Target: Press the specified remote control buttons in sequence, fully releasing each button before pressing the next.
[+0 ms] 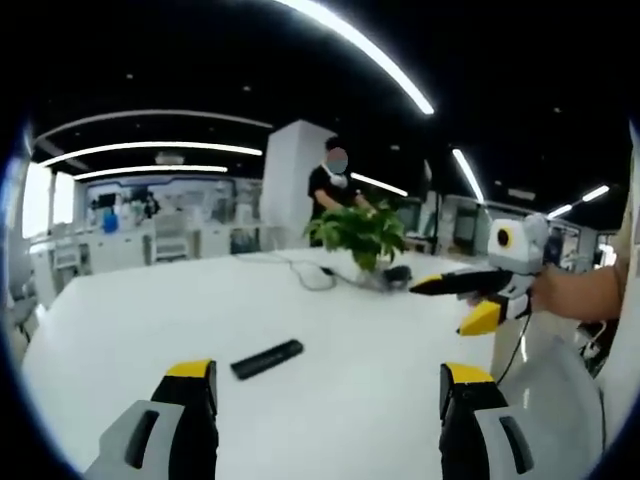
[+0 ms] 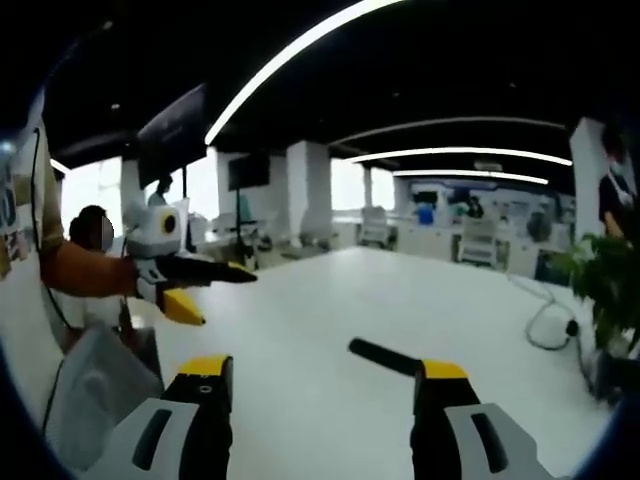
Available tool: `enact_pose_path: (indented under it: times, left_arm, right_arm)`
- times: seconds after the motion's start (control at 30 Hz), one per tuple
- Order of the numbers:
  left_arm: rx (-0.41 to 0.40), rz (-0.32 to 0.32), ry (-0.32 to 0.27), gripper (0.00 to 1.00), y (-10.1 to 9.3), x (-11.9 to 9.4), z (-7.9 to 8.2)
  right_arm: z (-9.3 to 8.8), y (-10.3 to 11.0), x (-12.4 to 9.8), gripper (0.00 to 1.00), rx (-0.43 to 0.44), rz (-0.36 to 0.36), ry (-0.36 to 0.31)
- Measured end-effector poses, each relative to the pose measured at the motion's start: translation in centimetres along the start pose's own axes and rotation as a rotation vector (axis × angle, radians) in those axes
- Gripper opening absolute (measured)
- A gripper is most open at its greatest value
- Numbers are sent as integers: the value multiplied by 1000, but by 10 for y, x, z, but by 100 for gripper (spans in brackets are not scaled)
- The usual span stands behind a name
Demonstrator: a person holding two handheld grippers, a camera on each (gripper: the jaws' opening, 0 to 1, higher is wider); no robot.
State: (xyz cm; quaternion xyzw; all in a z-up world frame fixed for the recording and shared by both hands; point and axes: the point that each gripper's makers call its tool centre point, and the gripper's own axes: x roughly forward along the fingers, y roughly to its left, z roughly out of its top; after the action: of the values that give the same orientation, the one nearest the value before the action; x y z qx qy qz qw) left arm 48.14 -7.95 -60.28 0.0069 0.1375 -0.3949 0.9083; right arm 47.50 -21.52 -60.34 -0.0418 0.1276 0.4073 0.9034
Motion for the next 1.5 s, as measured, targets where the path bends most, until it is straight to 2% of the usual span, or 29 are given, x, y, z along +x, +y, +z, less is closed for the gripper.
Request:
enact_pose_path:
  times: [0.47, 0.67, 0.8, 0.97, 1.2, 1.5]
  left_arm:
    - [24, -3, 25, 94, 17, 9, 2]
    - [45, -9, 38, 94, 24, 16, -1]
    - [46, -15, 48, 93, 26, 19, -4]
    - [59, -27, 56, 93, 32, 25, -4]
    - [68, -18, 48, 93, 48, 35, 6]
    - [89, -40, 63, 93, 62, 50, 8]
  right_arm:
    - [4, -14, 6, 69, -21, 14, 30]
    - [6, -18, 10, 63, -40, 36, 44]
    - [5, -23, 14, 64, -54, 38, 55]
    - [10, -36, 18, 65, -67, 34, 57]
    - [20, -56, 29, 67, -106, 27, 64]
    - [24, -76, 47, 66, -146, 52, 79]
